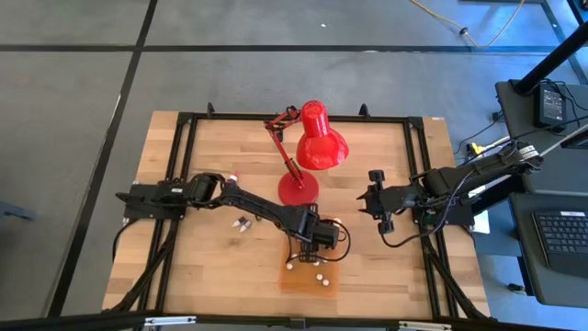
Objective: Pick & Place food coloring
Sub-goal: Adjust the large blue food coloring bottle in the orange bin
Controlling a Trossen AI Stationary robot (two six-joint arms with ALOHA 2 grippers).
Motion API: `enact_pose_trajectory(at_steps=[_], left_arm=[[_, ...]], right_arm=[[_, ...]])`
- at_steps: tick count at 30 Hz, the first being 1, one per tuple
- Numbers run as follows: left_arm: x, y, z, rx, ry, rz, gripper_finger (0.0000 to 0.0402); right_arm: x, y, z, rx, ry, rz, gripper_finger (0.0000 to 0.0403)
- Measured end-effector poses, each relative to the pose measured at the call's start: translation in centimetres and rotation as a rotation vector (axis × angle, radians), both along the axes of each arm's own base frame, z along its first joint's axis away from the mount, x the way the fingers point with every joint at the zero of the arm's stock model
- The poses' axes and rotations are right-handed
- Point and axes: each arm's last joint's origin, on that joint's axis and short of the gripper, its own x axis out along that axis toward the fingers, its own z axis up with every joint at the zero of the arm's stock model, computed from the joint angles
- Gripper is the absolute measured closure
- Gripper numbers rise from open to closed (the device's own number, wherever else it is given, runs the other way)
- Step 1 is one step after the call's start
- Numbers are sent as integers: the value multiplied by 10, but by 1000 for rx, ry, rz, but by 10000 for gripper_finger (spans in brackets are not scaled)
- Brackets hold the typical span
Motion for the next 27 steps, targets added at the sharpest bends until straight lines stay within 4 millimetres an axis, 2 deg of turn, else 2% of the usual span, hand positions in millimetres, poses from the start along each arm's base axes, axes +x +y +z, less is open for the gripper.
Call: enact_pose_trajectory(at_steps=[19, 27], left_arm=[[1, -1, -8, -9, 16, -1, 187], [1, 0, -9, -4, 22, 0, 236]], right_arm=[[0, 0, 0, 3, -4, -1, 247], [0, 0, 0, 3, -4, -1, 247]])
